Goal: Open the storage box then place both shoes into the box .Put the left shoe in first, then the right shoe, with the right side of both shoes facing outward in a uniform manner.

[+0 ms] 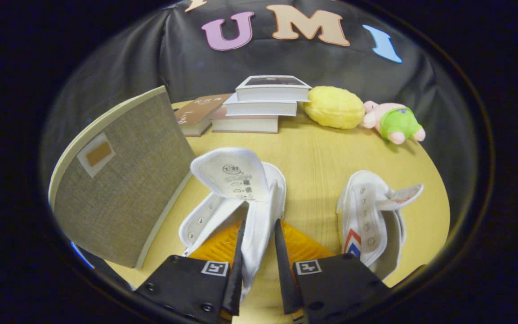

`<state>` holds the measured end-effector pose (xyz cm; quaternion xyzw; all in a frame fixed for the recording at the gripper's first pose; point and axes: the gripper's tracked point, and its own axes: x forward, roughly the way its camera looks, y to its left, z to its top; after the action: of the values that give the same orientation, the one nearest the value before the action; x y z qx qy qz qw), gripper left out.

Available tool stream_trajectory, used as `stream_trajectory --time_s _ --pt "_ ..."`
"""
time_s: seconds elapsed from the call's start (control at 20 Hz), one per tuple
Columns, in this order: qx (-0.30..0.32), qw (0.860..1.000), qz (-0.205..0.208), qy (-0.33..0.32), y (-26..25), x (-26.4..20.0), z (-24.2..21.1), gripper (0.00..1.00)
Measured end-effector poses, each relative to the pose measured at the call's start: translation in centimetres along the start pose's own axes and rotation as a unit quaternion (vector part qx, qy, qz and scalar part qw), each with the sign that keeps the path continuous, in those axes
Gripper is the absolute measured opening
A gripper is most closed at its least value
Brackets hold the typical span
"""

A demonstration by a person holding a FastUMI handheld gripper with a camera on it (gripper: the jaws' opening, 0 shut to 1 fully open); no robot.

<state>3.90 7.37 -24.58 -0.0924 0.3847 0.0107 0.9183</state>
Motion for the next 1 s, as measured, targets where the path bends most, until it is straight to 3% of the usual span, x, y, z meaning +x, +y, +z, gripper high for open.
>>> stream_trajectory --time_s 0.1,0.2,0.4,0.6,1.0 --pt "0.025 1.000 0.004 -0.002 -0.4 0.8 0.3 0.23" --pt "0.063 0.998 0.021 0.003 -0.6 0.9 0.2 0.14" --pt "0.149 0.988 0.042 0.016 -1.1 0.7 0.2 0.12" --pt "0.185 0.981 0.055 0.022 -0.8 0.6 0.3 0.09" --pt "0.268 0.953 0.138 0.047 2.4 -1.3 1.3 0.08"
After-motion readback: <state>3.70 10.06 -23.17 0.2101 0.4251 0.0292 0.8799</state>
